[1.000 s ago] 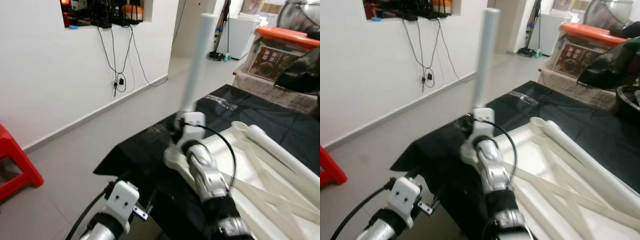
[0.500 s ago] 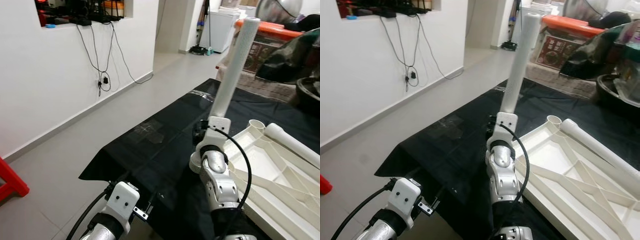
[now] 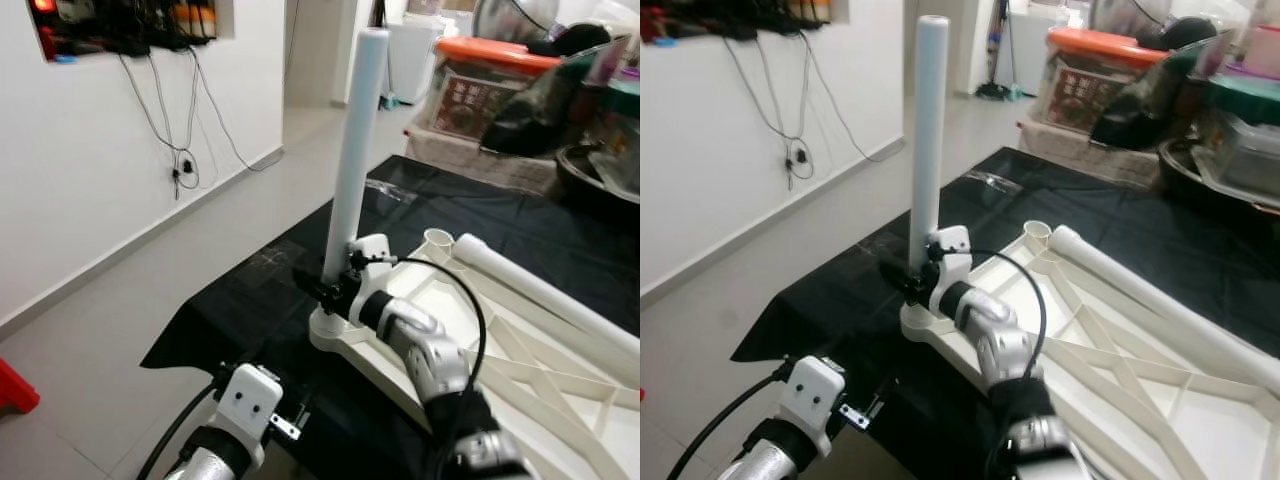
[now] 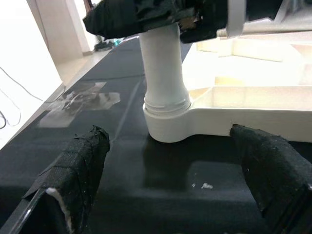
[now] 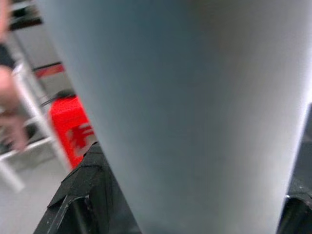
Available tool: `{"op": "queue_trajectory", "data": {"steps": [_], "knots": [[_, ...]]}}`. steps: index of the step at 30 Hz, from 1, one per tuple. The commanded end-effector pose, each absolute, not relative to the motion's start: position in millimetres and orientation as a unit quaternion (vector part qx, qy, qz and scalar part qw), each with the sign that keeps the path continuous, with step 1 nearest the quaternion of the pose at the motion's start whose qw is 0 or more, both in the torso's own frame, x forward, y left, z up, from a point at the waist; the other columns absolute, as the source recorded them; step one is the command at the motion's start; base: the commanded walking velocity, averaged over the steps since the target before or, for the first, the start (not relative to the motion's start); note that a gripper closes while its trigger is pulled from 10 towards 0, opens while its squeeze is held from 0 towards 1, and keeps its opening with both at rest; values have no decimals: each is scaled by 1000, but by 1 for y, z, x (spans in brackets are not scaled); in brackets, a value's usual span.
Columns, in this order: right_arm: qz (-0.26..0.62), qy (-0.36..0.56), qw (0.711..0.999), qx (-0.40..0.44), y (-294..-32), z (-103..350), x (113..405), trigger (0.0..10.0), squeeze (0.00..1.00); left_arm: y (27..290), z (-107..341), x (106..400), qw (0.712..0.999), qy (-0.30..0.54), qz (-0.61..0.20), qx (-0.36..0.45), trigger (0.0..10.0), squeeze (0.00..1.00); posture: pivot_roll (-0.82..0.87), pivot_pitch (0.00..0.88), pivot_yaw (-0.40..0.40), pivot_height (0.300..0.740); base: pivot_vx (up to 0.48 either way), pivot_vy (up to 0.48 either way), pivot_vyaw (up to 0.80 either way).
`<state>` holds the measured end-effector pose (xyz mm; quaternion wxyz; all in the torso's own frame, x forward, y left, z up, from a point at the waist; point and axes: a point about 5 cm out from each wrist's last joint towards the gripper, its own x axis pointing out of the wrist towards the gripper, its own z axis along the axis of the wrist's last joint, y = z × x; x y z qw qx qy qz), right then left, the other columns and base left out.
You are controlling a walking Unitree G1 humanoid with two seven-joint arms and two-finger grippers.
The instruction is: Building children table
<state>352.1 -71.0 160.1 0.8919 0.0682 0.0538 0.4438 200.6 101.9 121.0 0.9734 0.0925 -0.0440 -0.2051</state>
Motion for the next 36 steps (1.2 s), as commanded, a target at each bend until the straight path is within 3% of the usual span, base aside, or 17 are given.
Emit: {"op": "queue_trajectory", "data": {"steps": [1,3,5,6,9,13,14,17,21,23,24,26,28,31,36], "knots": [[505,69,857,69,-56,159,348,10000,0,100,120,200,973,-41,-210,85,10000,0,244,0,-121,740,0,0,0],[583,73,807,56,-45,165,346,10000,0,99,120,200,973,-42,-209,86,10000,0,248,0,-125,740,0,0,0],[583,73,807,56,-45,165,346,10000,0,99,120,200,973,-42,-209,86,10000,0,248,0,-125,740,0,0,0],[612,75,786,45,-41,167,345,10000,0,99,121,200,973,-42,-209,86,10000,0,249,0,-125,740,0,0,0],[643,71,762,37,-31,171,346,10000,0,99,122,200,974,-42,-207,87,10000,0,250,0,-127,740,0,0,0],[649,71,757,36,-30,172,346,10000,0,99,122,200,974,-42,-207,87,10000,0,250,0,-128,740,0,0,0],[649,66,757,31,-27,172,347,235,0,99,122,200,974,-42,-207,87,10000,0,250,0,-128,740,0,0,0],[595,56,801,15,-20,170,355,0,0,99,122,200,974,-42,-206,87,10000,0,250,0,-128,740,0,0,0],[576,50,816,15,-20,169,357,0,0,99,122,200,974,-42,-206,87,10000,0,249,0,-130,740,0,0,0],[483,29,875,34,-26,168,366,0,0,99,122,200,974,-42,-206,86,10000,0,245,0,-127,740,0,0,0],[483,29,875,34,-26,168,366,0,0,99,122,200,974,-42,-206,86,10000,0,245,0,-127,740,0,0,0],[402,16,914,47,-34,168,372,0,0,99,121,200,974,-41,-206,86,10000,0,241,0,-124,740,0,0,0],[402,16,914,47,-34,168,372,0,0,99,121,200,974,-41,-206,86,10000,0,241,0,-124,740,0,0,0],[228,0,971,69,-55,169,377,0,0,100,121,201,974,-41,-207,86,10000,0,236,0,-121,740,0,0,0],[106,-14,992,61,-71,166,375,0,0,100,121,201,973,-41,-208,87,10000,0,237,0,-122,740,0,0,0]]}}
